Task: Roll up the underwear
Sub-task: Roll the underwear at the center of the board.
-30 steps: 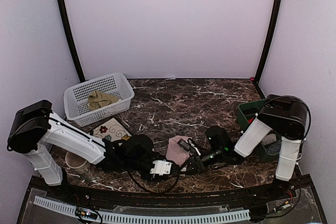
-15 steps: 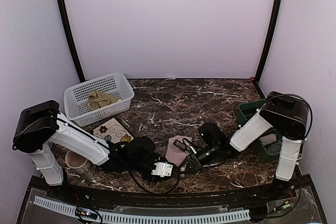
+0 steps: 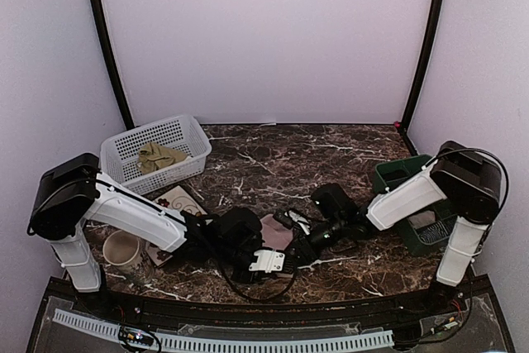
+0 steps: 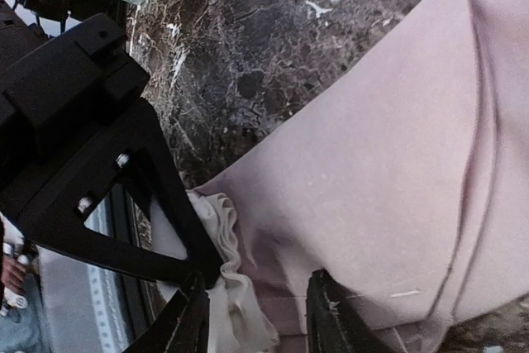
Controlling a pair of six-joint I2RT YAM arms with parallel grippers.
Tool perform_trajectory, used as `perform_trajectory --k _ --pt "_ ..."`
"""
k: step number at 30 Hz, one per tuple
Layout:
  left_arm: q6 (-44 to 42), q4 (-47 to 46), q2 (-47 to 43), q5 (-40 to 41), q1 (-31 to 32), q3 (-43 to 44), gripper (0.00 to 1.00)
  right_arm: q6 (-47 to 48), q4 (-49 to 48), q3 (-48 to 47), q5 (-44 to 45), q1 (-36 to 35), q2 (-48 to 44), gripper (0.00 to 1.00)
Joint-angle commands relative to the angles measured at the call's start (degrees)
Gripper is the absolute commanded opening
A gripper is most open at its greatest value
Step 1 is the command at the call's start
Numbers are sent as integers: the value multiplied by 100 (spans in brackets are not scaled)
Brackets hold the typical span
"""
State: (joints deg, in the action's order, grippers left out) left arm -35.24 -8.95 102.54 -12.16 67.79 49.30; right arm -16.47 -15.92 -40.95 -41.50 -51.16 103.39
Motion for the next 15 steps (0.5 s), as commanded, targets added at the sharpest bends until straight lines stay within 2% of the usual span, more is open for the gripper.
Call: perform_trajectory --k 1,9,13,15 --pt "685 1508 297 -894 34 494 3 642 647 -14 1314 129 -508 46" --pt "1648 2223 885 -2325 -586 1104 4 970 487 1221 2338 123 -2500 63" --pt "1723 2808 1393 -3220 -986 1643 5 1139 579 1780 2841 -106 -3616 64" --pt "1669 3245 1690 -3423 -1094 1974 6 1265 651 1951 3134 -409 -4071 64"
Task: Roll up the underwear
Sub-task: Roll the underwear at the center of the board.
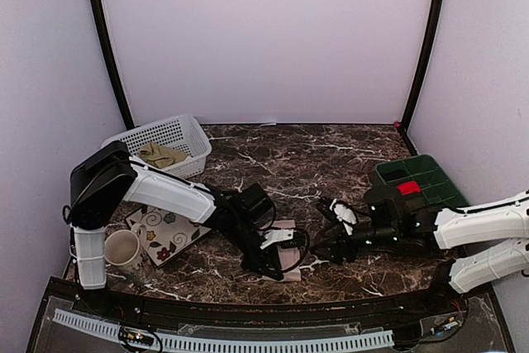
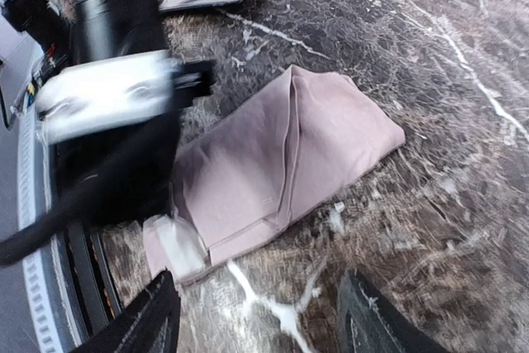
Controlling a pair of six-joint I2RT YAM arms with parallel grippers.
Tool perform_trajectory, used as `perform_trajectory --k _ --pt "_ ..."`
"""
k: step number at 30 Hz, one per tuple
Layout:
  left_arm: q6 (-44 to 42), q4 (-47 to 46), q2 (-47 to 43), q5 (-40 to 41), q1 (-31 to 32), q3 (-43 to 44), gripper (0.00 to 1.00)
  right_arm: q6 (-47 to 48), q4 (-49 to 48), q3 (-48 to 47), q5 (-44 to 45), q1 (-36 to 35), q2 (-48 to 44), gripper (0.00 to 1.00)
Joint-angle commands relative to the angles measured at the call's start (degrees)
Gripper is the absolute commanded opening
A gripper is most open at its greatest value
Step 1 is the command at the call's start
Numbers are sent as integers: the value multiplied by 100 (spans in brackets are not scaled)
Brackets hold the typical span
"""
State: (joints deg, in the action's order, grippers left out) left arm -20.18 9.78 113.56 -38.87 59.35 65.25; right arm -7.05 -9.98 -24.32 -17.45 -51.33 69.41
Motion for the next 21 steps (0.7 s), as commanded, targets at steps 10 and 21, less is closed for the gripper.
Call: perform_trajectory --k 10,21 --pt "198 2031 1291 -1435 -629 1027 7 984 -182 97 1683 -1820 -147 59" --pt "193 2045 1473 -1579 -706 1089 9 1701 -988 -431 2018 -2271 1223 57"
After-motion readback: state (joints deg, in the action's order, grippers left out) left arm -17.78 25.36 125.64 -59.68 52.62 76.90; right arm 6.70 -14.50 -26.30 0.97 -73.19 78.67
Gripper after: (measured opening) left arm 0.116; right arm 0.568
